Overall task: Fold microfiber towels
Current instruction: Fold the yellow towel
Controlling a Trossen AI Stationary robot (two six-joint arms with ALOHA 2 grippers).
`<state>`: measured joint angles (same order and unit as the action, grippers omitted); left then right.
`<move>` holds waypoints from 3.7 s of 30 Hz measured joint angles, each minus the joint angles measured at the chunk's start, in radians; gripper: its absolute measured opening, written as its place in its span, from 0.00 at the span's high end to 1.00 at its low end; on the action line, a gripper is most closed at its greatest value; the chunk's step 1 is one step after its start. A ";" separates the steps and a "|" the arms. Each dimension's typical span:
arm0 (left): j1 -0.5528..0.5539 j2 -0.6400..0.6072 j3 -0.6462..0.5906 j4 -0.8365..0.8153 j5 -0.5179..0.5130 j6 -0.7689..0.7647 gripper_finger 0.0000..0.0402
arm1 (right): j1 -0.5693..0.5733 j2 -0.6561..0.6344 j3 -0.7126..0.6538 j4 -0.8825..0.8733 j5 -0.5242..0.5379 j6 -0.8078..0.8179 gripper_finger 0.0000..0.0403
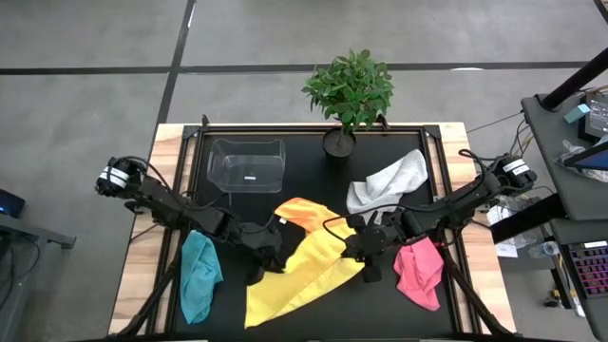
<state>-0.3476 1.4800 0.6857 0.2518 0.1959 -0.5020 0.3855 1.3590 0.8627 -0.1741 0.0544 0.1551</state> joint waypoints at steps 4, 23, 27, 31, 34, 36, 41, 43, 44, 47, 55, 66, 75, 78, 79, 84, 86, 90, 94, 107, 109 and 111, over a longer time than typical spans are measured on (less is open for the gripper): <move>-0.023 0.096 0.033 0.067 -0.030 -0.046 0.98 | 0.000 0.000 0.000 -0.001 -0.001 -0.015 0.98; -0.043 0.278 0.107 0.145 0.224 -0.225 0.85 | 0.000 0.000 0.000 -0.007 -0.036 -0.048 0.98; -0.043 0.225 0.106 0.052 0.218 -0.221 0.75 | 0.000 0.000 -0.001 -0.007 -0.035 -0.050 0.98; -0.043 0.169 0.106 -0.030 0.216 -0.172 0.64 | 0.000 0.000 -0.001 -0.006 -0.035 -0.051 0.98; -0.042 0.130 0.106 -0.138 0.116 -0.114 0.59 | 0.000 0.000 -0.001 -0.006 -0.029 -0.051 0.98; -0.042 0.115 0.106 -0.217 -0.034 -0.083 0.59 | 0.000 0.000 -0.002 -0.006 -0.029 -0.052 0.98; -0.050 0.134 0.092 -0.207 -0.097 -0.046 0.59 | 0.000 0.000 -0.002 -0.003 -0.029 -0.052 0.98; -0.058 0.143 0.095 -0.182 -0.093 -0.037 0.59 | 0.000 0.000 -0.003 -0.004 -0.028 -0.052 0.98; -0.063 0.153 0.097 -0.155 -0.088 -0.034 0.59 | 0.000 0.000 -0.003 -0.004 -0.029 -0.052 0.98; -0.083 0.175 0.096 -0.109 -0.079 -0.034 0.59 | 0.000 0.000 -0.003 -0.004 -0.028 -0.052 0.98; -0.108 0.261 0.101 -0.068 -0.085 -0.049 0.59 | 0.000 0.000 -0.005 -0.001 -0.028 -0.051 0.98; -0.107 0.245 0.099 -0.116 -0.104 -0.035 0.96 | 0.000 0.000 -0.005 0.002 -0.027 -0.042 0.98; -0.106 0.160 0.101 -0.235 -0.133 -0.006 1.00 | 0.000 0.000 -0.005 0.010 -0.026 -0.041 0.98; -0.106 0.136 0.099 -0.249 -0.147 -0.005 0.99 | 0.000 0.000 -0.005 0.020 -0.026 -0.041 0.98; -0.107 0.135 0.098 -0.246 -0.147 -0.004 0.98 | 0.000 0.000 -0.005 0.023 -0.026 -0.041 0.98; -0.118 0.146 0.100 -0.219 -0.151 0.012 0.87 | 0.000 0.000 -0.005 0.029 -0.026 -0.042 0.98; -0.120 0.162 0.099 -0.199 -0.151 0.012 0.81 | 0.000 0.000 -0.005 0.029 -0.026 -0.041 0.98; -0.128 0.202 0.100 -0.147 -0.155 0.022 0.69 | 0.000 0.000 -0.005 0.028 -0.026 -0.041 0.98; -0.132 0.220 0.100 -0.147 -0.189 0.012 0.67 | 0.000 0.000 -0.005 0.027 -0.027 -0.042 0.98; -0.133 0.220 0.100 -0.149 -0.180 0.009 0.98 | 0.000 0.000 -0.005 0.027 -0.027 -0.036 0.98; -0.133 0.220 0.101 -0.158 -0.179 0.009 0.99 | 0.000 0.000 -0.005 0.027 -0.027 -0.036 0.98; -0.133 0.216 0.101 -0.160 -0.178 0.011 0.99 | 0.000 0.000 -0.005 0.027 -0.027 -0.036 0.98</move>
<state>-0.4808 1.6963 0.7870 0.0920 0.0181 -0.4913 0.3855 1.3590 0.8577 -0.1467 0.0277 0.1192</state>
